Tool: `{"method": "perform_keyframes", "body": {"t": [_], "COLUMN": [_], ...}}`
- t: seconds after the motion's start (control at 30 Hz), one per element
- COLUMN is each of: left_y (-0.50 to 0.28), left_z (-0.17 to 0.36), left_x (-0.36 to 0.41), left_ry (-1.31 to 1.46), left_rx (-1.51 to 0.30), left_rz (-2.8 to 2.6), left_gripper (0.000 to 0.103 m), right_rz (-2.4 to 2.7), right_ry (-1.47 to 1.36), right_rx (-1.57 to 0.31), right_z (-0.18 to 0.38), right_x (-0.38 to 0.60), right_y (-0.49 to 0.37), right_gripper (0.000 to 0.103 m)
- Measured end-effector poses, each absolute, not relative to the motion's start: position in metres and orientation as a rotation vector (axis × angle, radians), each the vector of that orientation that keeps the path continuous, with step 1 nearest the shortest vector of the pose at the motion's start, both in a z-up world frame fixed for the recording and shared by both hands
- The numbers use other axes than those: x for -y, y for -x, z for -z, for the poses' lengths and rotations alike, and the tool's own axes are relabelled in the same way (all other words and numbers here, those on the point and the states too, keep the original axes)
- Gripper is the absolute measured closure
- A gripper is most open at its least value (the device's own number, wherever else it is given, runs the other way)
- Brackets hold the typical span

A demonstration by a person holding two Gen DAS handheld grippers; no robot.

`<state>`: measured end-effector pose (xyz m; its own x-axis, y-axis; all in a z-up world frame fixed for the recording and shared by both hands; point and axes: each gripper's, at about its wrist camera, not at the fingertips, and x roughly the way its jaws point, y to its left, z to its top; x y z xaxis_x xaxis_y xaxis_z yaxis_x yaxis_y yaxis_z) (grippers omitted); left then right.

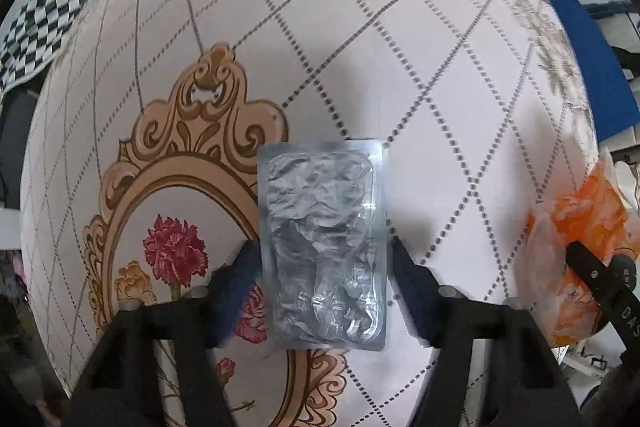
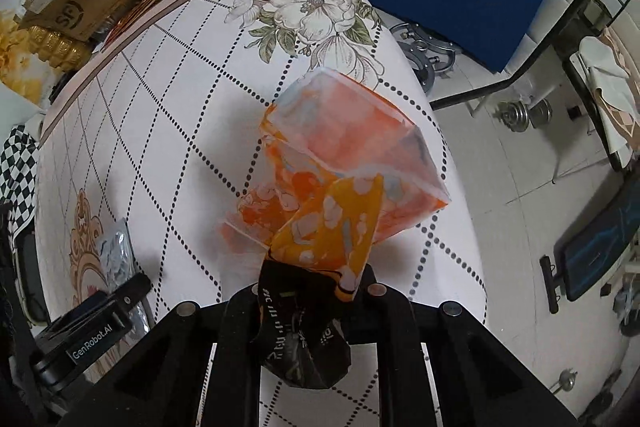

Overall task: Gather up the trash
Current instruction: 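Grasp the orange snack bag with the right gripper while the left grasps the silver foil pack, then carry the snack bag and foil pack down toward the trash bin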

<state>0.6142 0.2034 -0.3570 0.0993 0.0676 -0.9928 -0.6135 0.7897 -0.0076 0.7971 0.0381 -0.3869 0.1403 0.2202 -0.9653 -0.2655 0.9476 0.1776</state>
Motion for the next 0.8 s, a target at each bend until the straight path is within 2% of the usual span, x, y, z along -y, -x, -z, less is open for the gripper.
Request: {"method": "perform_keyframes", "body": {"t": [0.2,0.43,0.8], "left_y": [-0.602,-0.581,-0.476], "left_z": [0.347,0.294,0.239], "left_x": [-0.187,-0.160,-0.161], "left_ry": [0.438,0.352,0.377], "left_rx": [-1.384,-1.277,-1.170], "left_rz": [-0.535,-0.541,-0.537], "left_gripper": [0.042,0.042,0.042], "right_rz": [-0.369,-0.425,-0.529], "right_ry": [0.034,0.076,0.157], "right_rx": [-1.382,-1.328,-1.219], "right_z": [0.376,0.355,0.306], "right_x": [-0.035,-0.035,-0.026], "right_y": [-0.786,-0.759,-0.663], "right_gripper": [0.088,0.088,0.089]}}
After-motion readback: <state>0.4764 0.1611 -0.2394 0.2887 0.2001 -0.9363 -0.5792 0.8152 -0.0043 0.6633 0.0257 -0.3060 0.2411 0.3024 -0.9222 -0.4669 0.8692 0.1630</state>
